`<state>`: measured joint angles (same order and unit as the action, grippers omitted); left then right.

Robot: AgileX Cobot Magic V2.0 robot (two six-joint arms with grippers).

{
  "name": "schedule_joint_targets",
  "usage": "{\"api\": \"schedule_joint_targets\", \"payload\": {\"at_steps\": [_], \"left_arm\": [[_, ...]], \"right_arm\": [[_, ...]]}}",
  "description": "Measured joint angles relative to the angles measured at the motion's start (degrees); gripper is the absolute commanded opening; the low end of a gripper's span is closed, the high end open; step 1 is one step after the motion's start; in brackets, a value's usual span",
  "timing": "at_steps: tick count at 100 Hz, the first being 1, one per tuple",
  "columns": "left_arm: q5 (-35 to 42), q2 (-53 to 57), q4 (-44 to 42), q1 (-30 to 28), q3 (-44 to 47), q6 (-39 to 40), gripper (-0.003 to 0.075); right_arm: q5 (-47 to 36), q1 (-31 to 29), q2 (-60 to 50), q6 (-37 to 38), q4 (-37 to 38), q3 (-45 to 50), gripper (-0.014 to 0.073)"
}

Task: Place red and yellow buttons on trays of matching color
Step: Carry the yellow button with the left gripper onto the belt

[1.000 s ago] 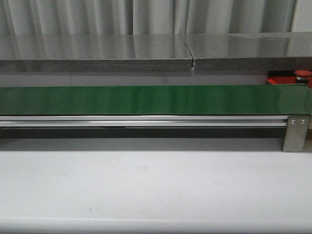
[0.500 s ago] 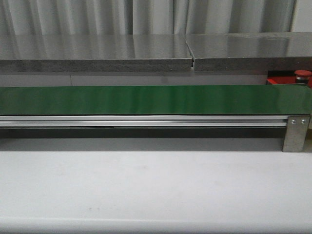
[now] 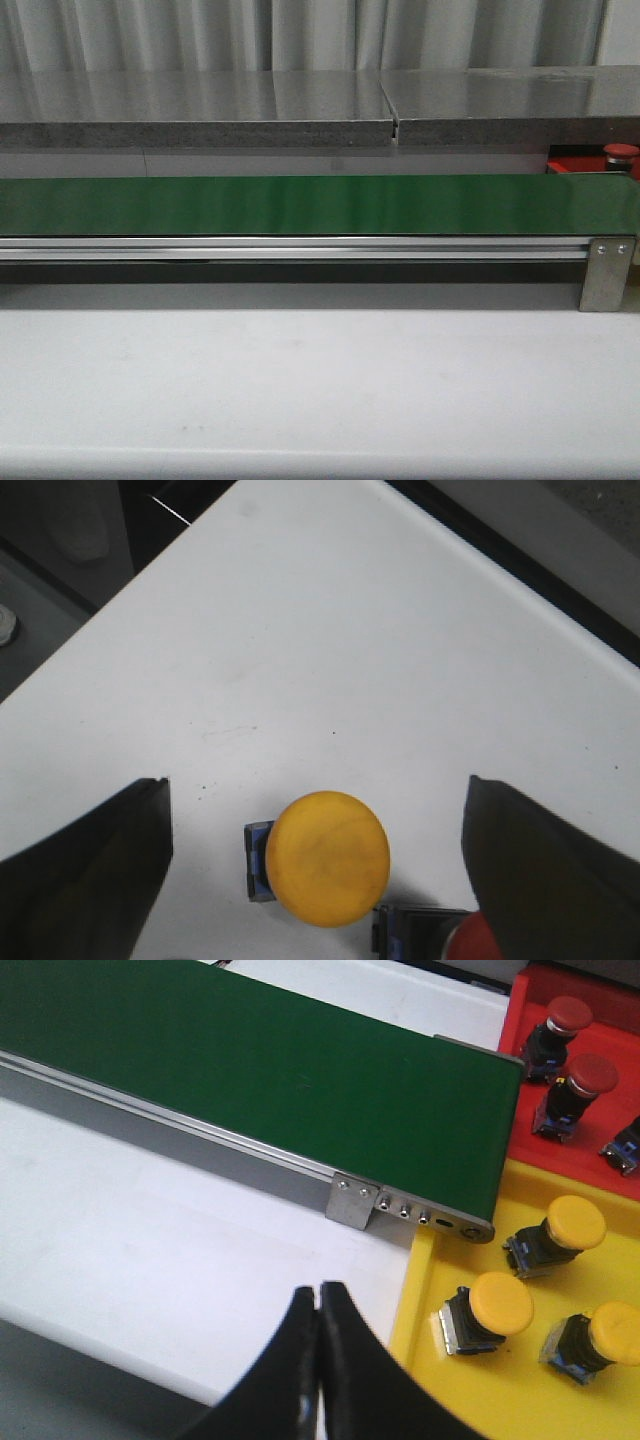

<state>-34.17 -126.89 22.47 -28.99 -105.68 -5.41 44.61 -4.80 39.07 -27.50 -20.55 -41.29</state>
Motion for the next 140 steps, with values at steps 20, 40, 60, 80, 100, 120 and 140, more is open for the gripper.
{"api": "schedule_joint_targets", "payload": {"at_steps": [20, 40, 60, 80, 100, 120, 140], "left_arm": [[-0.09, -1.91, 0.2, 0.0, -0.76, 0.0, 0.0563], [-0.09, -4.06, 0.33, 0.0, -0.98, 0.0, 0.0563], [-0.09, -4.74, 0.33, 0.0, -0.98, 0.0, 0.0562], [-0.09, -4.74, 0.33, 0.0, -1.11, 0.0, 0.0385], [-0.63, -4.74, 0.33, 0.0, -1.11, 0.0, 0.009], [-2.27, -4.74, 0.44, 0.0, -1.57, 0.0, -0.002], [-8.34, -3.59, -0.17, 0.0, -5.11, 0.0, -0.002]], "right_arm": [[0.0, 0.0, 0.0, 0.0, 0.0, 0.0, -0.0118], [0.0, 0.0, 0.0, 0.0, 0.0, 0.0, -0.0118], [0.0, 0.0, 0.0, 0.0, 0.0, 0.0, -0.0118], [0.0, 0.0, 0.0, 0.0, 0.0, 0.0, -0.0118], [0.0, 0.0, 0.0, 0.0, 0.0, 0.0, -0.0118], [0.0, 0.0, 0.0, 0.0, 0.0, 0.0, -0.0118], [0.0, 0.0, 0.0, 0.0, 0.0, 0.0, -0.0118]]}}
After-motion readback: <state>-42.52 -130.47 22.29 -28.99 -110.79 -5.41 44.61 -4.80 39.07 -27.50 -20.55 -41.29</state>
